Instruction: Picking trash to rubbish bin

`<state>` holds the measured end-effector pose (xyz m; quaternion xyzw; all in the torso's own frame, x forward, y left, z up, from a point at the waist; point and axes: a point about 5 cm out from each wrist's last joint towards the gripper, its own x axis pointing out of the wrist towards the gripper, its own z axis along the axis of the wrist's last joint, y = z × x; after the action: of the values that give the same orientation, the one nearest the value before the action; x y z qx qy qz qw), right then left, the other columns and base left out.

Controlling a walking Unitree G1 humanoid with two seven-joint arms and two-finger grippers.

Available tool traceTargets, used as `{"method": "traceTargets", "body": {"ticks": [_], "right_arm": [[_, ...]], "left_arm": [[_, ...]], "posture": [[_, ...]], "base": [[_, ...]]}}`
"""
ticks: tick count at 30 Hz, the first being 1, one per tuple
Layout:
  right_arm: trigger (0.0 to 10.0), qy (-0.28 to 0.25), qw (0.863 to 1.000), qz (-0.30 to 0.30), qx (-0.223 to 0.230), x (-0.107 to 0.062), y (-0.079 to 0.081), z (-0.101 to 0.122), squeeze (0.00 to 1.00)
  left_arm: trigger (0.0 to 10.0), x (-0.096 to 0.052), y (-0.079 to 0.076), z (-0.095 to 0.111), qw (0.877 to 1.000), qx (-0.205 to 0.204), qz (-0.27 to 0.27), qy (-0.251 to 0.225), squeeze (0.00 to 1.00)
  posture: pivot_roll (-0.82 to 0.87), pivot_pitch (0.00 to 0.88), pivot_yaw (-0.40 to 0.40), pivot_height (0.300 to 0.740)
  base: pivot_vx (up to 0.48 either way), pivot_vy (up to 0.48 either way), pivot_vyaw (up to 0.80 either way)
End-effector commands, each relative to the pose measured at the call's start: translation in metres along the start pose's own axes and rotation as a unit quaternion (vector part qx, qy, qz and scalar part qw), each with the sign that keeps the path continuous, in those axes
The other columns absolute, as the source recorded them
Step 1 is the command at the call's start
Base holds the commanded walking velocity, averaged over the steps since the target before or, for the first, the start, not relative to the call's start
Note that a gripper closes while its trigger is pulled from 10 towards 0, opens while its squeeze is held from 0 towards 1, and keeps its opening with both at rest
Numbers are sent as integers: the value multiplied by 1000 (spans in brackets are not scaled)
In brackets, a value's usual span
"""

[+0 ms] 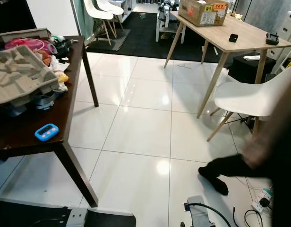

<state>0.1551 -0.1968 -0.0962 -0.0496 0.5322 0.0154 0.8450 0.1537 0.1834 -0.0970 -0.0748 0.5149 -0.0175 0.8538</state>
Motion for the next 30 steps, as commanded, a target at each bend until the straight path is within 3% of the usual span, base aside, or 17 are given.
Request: {"method": "traceTargets", "body": {"ticks": [1,16,30], "right_arm": [[10000,2,1000,7,-8,0,2,-3,0],[10000,1,999,26,-20,0,7,-3,0],[10000,-2,1000,3,-14,0,3,-3,0]], "left_arm": [[10000,-1,0,-12,1000,-5,-3,19,0],[10000,-2,0,-15,999,-25,-15,22,0],[10000,0,0,-6,1000,16,20,2,0]], "posture": [[44,74,-41,740],[41,70,-37,740],[29,45,-43,740]], "base": [[0,0,0],[0,0,0],[0,0,0]]}}
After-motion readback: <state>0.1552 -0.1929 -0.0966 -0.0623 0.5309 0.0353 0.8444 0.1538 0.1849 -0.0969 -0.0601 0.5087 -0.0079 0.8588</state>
